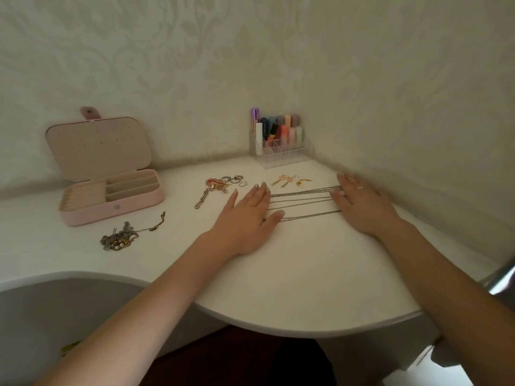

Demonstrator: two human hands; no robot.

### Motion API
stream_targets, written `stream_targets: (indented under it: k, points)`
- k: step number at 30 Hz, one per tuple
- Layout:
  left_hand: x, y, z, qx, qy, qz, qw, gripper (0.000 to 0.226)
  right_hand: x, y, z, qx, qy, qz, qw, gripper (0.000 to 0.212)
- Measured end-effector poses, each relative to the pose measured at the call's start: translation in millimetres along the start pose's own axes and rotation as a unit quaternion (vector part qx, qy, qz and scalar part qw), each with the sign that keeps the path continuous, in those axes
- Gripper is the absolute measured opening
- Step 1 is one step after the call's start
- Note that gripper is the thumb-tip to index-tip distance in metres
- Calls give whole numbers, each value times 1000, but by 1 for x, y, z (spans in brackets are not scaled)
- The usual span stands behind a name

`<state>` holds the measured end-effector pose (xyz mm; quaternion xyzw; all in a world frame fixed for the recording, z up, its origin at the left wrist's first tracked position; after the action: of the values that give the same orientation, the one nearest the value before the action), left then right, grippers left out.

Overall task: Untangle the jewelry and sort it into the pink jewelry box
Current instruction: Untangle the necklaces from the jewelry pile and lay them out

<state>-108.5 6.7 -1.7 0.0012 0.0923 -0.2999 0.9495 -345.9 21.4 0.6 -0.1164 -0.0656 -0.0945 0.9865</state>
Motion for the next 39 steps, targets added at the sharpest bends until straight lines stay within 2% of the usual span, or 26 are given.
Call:
stream_targets:
  k: [3, 11, 16, 20, 22, 24, 27, 29, 31, 39]
  points:
    - [4, -8, -3, 40, -11, 32, 999, 68, -9, -6, -8, 68, -2, -23, 997, 64]
    - [1, -11, -6, 33, -26, 63, 997, 74, -11, -10, -10, 57, 8, -49, 997, 61]
    - [2, -7, -5, 0, 20, 57, 998, 70, -10, -5, -4, -3, -36, -48, 998, 60]
    - [0, 0, 2, -69, 33, 52, 996, 65, 1, 7, 11, -88, -30, -23, 995, 53]
    - [1, 8, 6, -112, 15, 74, 991, 65, 7, 14, 18, -99, -41, -47, 993, 52]
    - [2, 23, 4, -117, 26, 131, 984, 69, 10, 25, 23, -106, -66, -95, 988, 56]
    - [-4, 52, -5, -53, 36, 203, 977, 82, 12, 39, 12, -59, -46, -127, 989, 67]
    - [-10, 61, -8, -20, 13, 205, 978, 90, 12, 44, 0, 9, -13, -139, 990, 72]
    - [-12, 60, -7, -4, 2, 196, 981, 94, 11, 45, -5, 41, 10, -150, 988, 75]
    - [-9, 37, -5, -1, 19, 185, 982, 91, 3, 36, -3, 36, -10, -185, 982, 72]
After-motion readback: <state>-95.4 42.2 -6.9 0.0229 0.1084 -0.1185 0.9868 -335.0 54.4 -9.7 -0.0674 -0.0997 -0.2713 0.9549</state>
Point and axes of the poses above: each hand's wrist, its own y-axis away from the middle knuckle, its own z-axis out of the back of the hand, x = y × z, the point moved 4 cm from there along -y, towards the middle knuckle, and after that the axes turned 1 degree about y, right-handed, at the moved point
